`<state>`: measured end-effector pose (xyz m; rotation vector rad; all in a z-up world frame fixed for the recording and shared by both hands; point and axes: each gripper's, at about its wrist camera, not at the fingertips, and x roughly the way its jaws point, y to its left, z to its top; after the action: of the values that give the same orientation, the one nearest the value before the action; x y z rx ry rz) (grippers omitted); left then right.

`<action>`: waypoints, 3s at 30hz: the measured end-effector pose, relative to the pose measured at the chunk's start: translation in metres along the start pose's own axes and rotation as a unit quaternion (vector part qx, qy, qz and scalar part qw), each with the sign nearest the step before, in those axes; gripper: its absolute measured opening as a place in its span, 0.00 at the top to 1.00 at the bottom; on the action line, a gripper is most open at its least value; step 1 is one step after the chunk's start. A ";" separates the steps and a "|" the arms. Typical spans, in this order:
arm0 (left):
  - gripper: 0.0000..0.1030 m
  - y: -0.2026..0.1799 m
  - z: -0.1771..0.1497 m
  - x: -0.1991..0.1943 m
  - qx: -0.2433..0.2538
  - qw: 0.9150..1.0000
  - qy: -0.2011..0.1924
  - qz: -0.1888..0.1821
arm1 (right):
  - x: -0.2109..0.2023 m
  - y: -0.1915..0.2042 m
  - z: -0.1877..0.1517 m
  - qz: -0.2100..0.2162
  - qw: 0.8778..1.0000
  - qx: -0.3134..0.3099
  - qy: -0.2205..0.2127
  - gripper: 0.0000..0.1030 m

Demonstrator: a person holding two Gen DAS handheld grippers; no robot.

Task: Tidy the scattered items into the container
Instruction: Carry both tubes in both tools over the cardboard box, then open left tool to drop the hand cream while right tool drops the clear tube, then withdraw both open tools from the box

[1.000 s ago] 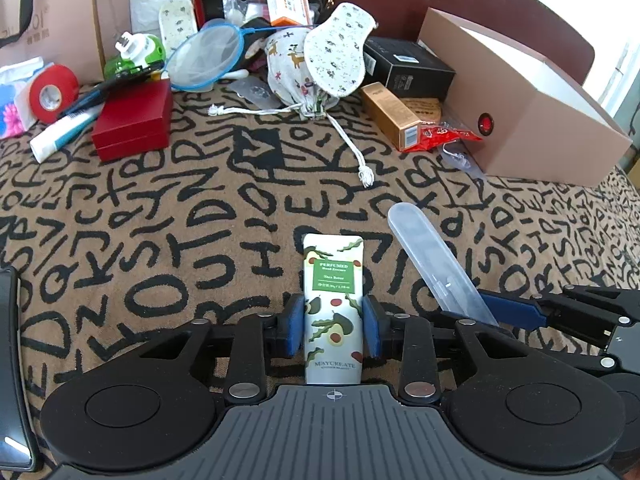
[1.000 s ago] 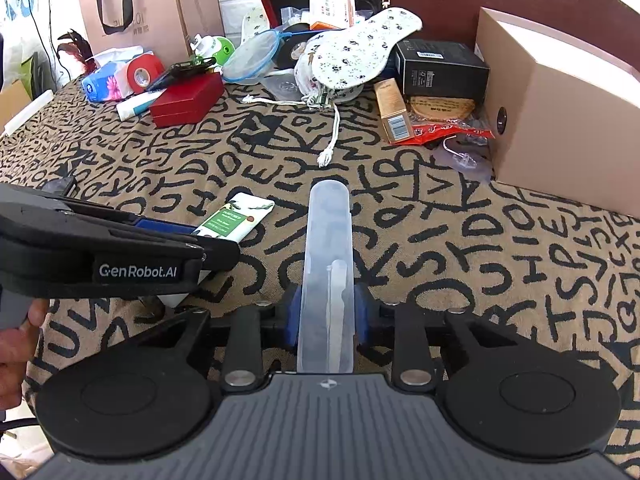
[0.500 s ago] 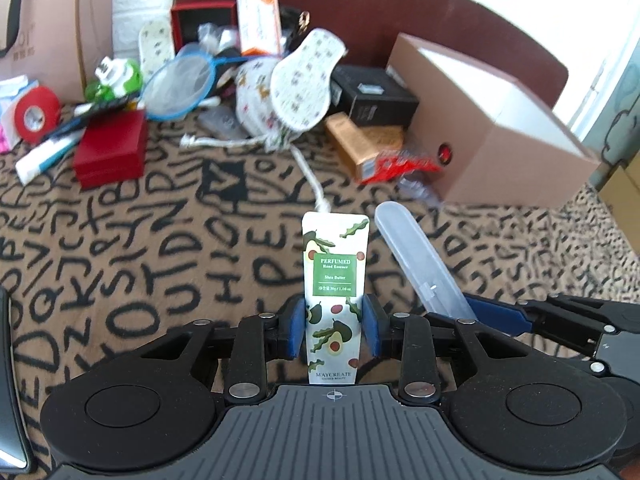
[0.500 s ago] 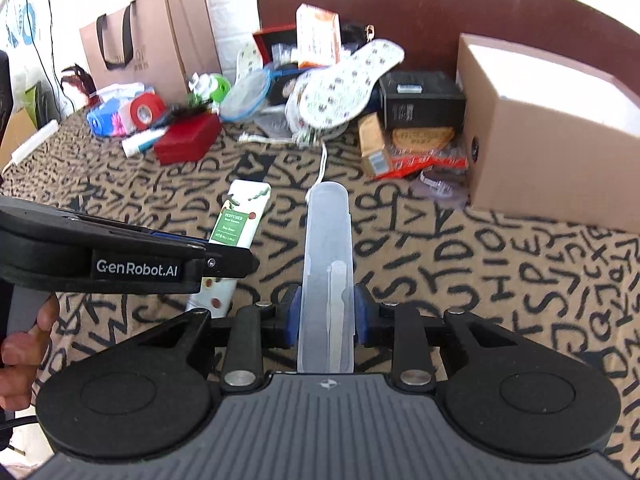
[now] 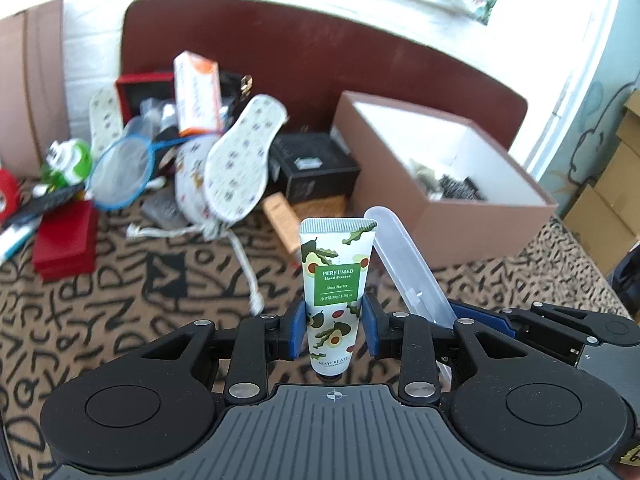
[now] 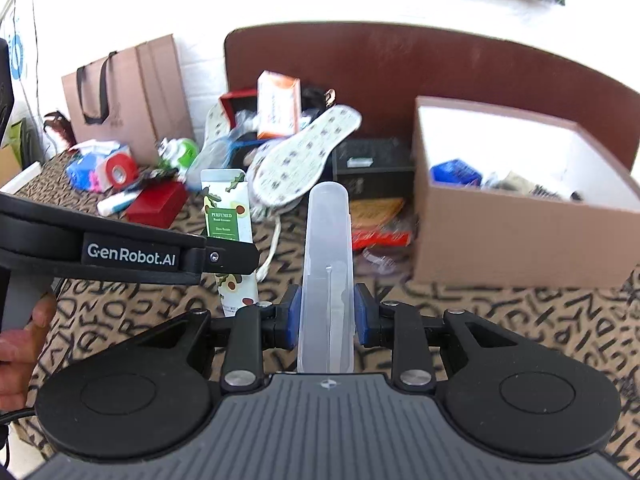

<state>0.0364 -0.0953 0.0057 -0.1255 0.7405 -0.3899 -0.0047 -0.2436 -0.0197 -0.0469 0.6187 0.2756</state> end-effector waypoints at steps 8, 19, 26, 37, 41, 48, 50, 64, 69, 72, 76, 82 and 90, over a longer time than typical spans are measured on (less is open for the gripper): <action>0.72 -0.036 0.046 0.001 0.030 0.998 -0.037 -0.036 | -0.016 -0.031 0.028 -0.030 0.998 0.004 -0.050 0.70; 0.72 -0.089 0.112 0.043 0.061 0.994 -0.050 -0.073 | -0.016 -0.094 0.077 -0.092 0.991 -0.002 -0.096 0.70; 0.72 -0.115 0.149 0.105 0.061 0.993 -0.019 -0.096 | 0.017 -0.147 0.101 -0.125 0.989 0.006 -0.079 0.70; 0.72 -0.149 0.166 0.222 0.055 0.991 0.045 -0.113 | 0.085 -0.230 0.101 -0.182 0.983 -0.022 0.010 0.70; 0.72 -0.158 0.168 0.255 0.053 0.991 0.063 -0.107 | 0.108 -0.253 0.102 -0.186 0.981 -0.029 0.046 0.70; 0.43 -0.161 0.173 0.278 0.041 0.993 0.057 -0.090 | 0.136 -0.268 0.114 -0.197 0.976 -0.051 0.074 0.70; 0.13 -0.157 0.177 0.272 0.031 0.994 0.036 -0.095 | 0.137 -0.272 0.117 -0.195 0.977 -0.052 0.069 0.63; 0.00 -0.152 0.164 0.214 0.044 0.995 -0.004 -0.093 | 0.071 -0.253 0.104 -0.204 0.978 -0.043 0.006 0.01; 0.00 -0.148 0.152 0.184 0.040 0.995 -0.023 -0.083 | 0.048 -0.242 0.093 -0.184 0.983 -0.028 0.002 0.01; 0.00 -0.145 0.142 0.162 0.035 0.996 -0.032 -0.070 | 0.031 -0.235 0.085 -0.167 0.986 -0.012 -0.006 0.01; 0.00 -0.141 0.121 0.136 0.024 0.998 -0.033 -0.049 | 0.007 -0.224 0.075 -0.154 0.988 -0.003 -0.022 0.01; 0.00 -0.138 0.082 0.105 0.027 0.999 -0.030 -0.015 | -0.027 -0.208 0.056 -0.148 0.988 0.003 -0.033 0.01; 0.00 -0.137 0.043 0.068 0.031 0.999 -0.025 0.004 | -0.059 -0.181 0.023 -0.136 0.990 0.016 -0.039 0.01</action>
<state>0.0696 -0.2486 0.0282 -0.0739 0.6798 -0.3997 0.0111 -0.4294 0.0259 -0.0883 0.5325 0.0032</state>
